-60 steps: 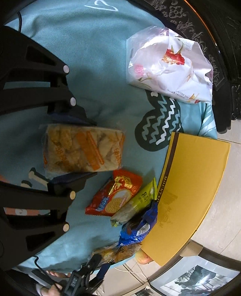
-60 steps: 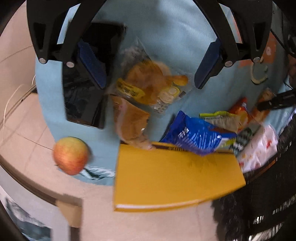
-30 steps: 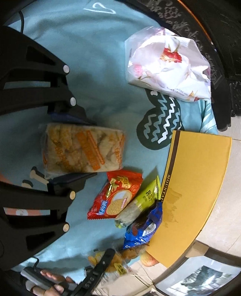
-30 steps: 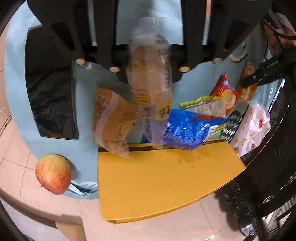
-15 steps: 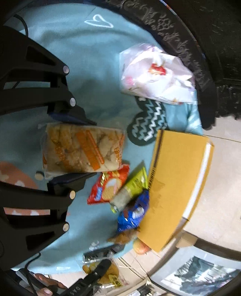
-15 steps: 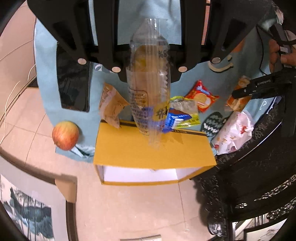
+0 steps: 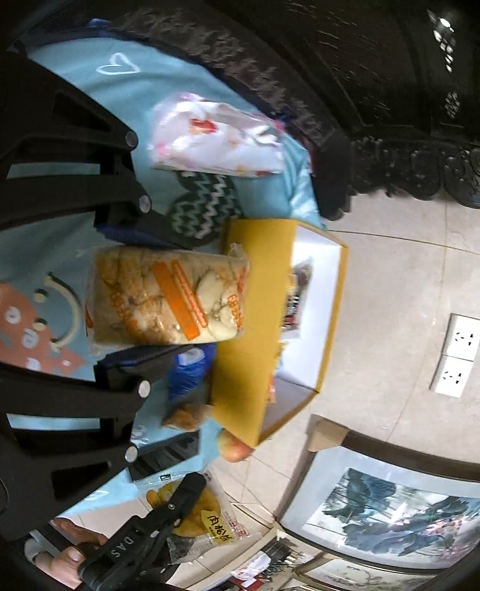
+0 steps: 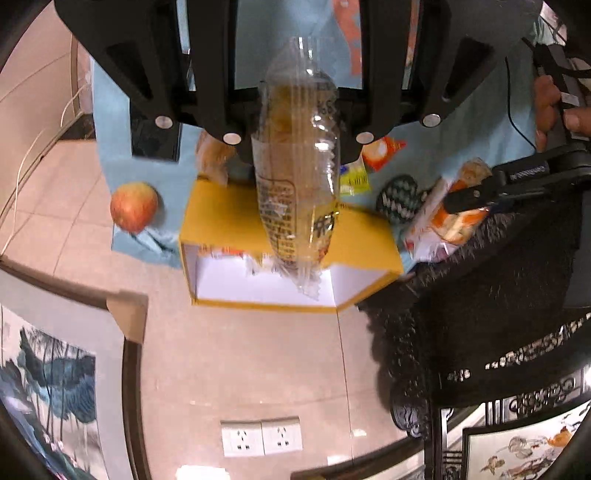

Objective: Organize snacks
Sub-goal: 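Carry both bread packs over the yellow box, then lower both bread packs into the yellow box and open both grippers, then grasp the red biscuit pack with the left gripper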

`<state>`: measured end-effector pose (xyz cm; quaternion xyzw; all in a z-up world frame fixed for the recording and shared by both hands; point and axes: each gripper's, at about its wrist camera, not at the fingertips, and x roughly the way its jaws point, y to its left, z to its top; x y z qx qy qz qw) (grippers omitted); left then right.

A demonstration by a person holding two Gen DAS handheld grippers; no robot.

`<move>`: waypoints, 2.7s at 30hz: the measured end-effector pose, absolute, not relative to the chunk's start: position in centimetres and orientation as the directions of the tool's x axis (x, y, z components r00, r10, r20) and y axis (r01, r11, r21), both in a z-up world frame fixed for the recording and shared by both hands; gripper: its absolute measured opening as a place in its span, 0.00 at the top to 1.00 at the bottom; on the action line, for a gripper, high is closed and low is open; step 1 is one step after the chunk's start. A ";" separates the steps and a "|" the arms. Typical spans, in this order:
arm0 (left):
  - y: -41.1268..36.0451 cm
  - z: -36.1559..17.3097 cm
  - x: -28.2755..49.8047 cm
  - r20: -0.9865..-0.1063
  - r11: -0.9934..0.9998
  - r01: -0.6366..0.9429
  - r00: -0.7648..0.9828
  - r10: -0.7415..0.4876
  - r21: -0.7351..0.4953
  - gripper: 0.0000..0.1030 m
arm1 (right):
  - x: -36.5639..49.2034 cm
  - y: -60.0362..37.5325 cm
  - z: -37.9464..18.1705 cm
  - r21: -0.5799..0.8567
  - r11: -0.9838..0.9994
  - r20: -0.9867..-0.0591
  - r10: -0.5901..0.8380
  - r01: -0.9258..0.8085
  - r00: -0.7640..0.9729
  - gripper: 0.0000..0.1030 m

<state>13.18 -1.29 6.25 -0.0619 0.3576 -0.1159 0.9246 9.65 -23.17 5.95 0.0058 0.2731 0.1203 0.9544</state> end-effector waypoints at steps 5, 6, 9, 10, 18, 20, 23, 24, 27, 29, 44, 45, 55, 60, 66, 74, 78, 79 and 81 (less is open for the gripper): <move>-2.4 8.0 17.2 -0.620 0.963 0.167 0.738 -0.266 -0.213 0.55 | 13.0 -22.9 8.3 0.077 0.970 -0.470 0.239 -0.231 0.850 0.76; -2.7 8.2 18.3 -0.617 0.960 0.167 0.738 -0.273 -0.226 0.55 | 13.6 -23.0 8.5 0.079 0.970 -0.460 0.241 -0.231 0.855 0.76; -4.0 8.5 21.1 -0.618 0.961 0.173 0.738 -0.270 -0.214 0.55 | 16.6 -23.5 8.9 0.097 0.971 -0.435 0.239 -0.219 0.868 0.76; -4.7 8.7 22.3 -0.617 0.963 0.180 0.740 -0.267 -0.201 0.55 | 17.4 -23.6 8.9 0.095 0.972 -0.432 0.233 -0.213 0.871 0.76; -8.1 8.9 28.7 -0.564 0.982 0.126 0.805 -0.184 -0.140 0.08 | 25.0 -25.3 7.1 0.067 0.989 -0.429 0.149 -0.134 0.891 0.59; -8.3 8.6 28.8 -0.562 0.988 0.079 0.815 -0.141 -0.133 0.02 | 25.0 -25.5 6.6 0.036 0.996 -0.408 0.089 -0.082 0.909 0.39; -8.4 7.8 28.6 -0.583 0.982 0.123 0.791 -0.186 -0.146 0.02 | 24.0 -25.6 5.9 0.021 0.995 -0.411 0.100 -0.100 0.906 0.39; -8.3 7.6 28.3 -0.587 0.982 0.122 0.788 -0.186 -0.146 0.02 | 23.8 -25.8 5.8 0.030 0.994 -0.417 0.108 -0.105 0.903 0.39; -7.6 7.0 27.4 -0.609 0.982 0.113 0.771 -0.184 -0.152 0.02 | 22.7 -26.8 5.3 0.095 0.989 -0.442 0.144 -0.114 0.885 0.38; -7.1 6.7 26.5 -0.622 0.983 0.103 0.763 -0.176 -0.152 0.02 | 21.8 -27.5 5.1 0.136 0.984 -0.453 0.168 -0.118 0.876 0.38; -3.8 -1.4 17.9 -0.740 0.990 0.050 0.660 -0.132 -0.132 0.02 | 11.9 -30.9 1.2 0.317 0.948 -0.474 0.196 -0.041 0.858 0.04; -3.7 -1.9 17.5 -0.745 0.992 0.048 0.656 -0.121 -0.119 0.02 | 11.4 -30.6 0.6 0.330 0.943 -0.483 0.209 -0.045 0.850 0.04; -5.4 -5.4 16.3 -0.786 0.995 0.099 0.615 -0.066 -0.006 0.02 | 10.7 -29.2 -3.1 0.316 0.947 -0.542 0.225 -0.052 0.810 0.04; -6.4 -7.1 16.9 -0.806 0.994 0.111 0.590 -0.057 0.010 0.02 | 11.1 -30.3 -4.0 0.353 0.935 -0.565 0.229 -0.019 0.793 0.04; -6.5 -8.4 17.1 -0.803 0.993 0.118 0.592 -0.068 0.003 0.16 | 11.3 -30.5 -4.3 0.336 0.942 -0.577 0.210 -0.006 0.789 0.04; -4.2 -7.7 16.7 -0.784 0.989 0.132 0.607 -0.130 -0.061 0.74 | 14.0 -28.9 -4.6 0.158 0.986 -0.646 0.070 0.044 0.760 0.04; -4.5 -7.7 16.5 -0.775 0.990 0.136 0.621 -0.120 -0.045 0.74 | 17.3 -28.5 -4.7 0.074 0.994 -0.681 -0.011 0.084 0.733 0.07; -4.4 -7.7 16.5 -0.774 0.989 0.137 0.620 -0.129 -0.056 0.74 | 18.3 -28.5 -5.0 0.058 0.994 -0.699 -0.025 0.092 0.715 0.15; -4.3 -7.7 16.4 -0.772 0.989 0.137 0.621 -0.134 -0.061 0.73 | 20.0 -28.5 -6.1 0.045 0.995 -0.747 -0.026 0.089 0.665 0.35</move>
